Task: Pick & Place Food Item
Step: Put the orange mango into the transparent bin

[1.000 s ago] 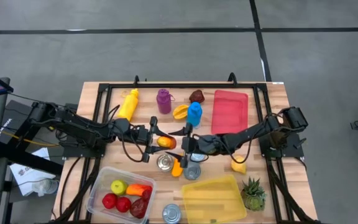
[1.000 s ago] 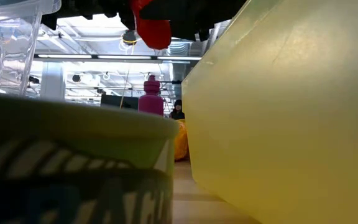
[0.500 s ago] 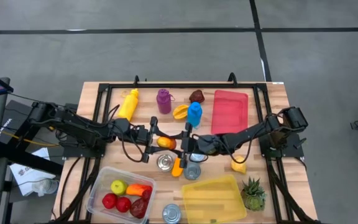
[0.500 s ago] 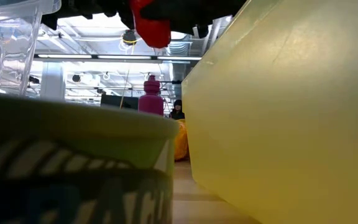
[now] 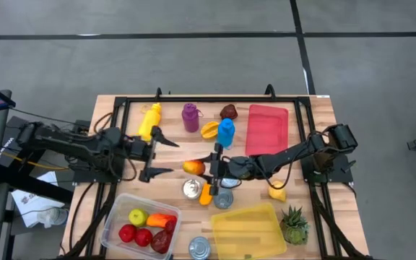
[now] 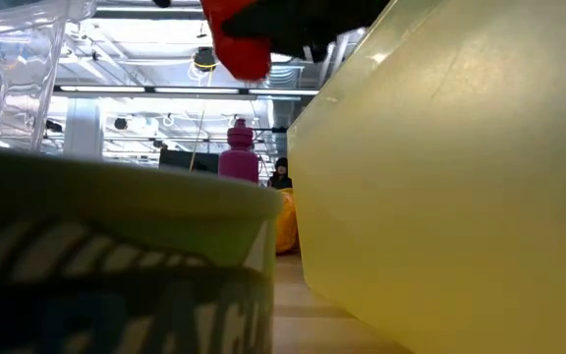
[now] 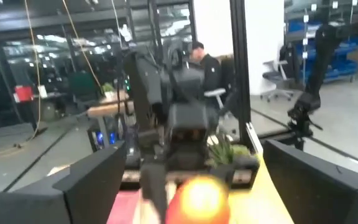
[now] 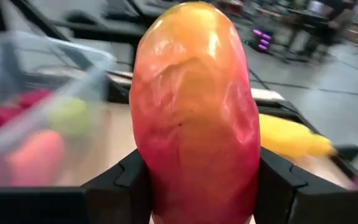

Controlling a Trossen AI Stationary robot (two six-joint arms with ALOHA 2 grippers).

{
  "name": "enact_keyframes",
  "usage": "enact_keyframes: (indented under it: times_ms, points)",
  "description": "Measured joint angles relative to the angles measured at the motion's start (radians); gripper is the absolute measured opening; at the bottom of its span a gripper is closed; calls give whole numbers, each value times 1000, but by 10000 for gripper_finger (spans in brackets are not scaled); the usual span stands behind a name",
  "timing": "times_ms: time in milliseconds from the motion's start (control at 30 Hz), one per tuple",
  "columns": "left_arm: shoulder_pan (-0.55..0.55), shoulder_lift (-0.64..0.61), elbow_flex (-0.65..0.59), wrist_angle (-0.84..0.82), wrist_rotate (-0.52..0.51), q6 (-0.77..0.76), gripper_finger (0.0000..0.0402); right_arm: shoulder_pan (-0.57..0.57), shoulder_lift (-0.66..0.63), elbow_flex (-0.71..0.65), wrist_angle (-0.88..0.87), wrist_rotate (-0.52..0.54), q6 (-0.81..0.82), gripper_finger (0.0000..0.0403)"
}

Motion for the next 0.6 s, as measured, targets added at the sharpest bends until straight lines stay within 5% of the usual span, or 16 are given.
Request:
enact_keyframes:
  times_ms: [233, 600]
  points:
    - [6, -125, 0, -91, -101, 12, 324, 32, 67, 121, 24, -200, 19, 185]
    - [22, -199, -2, -130, -169, 15, 320, 64, 410, 637, -278, -393, -25, 186]
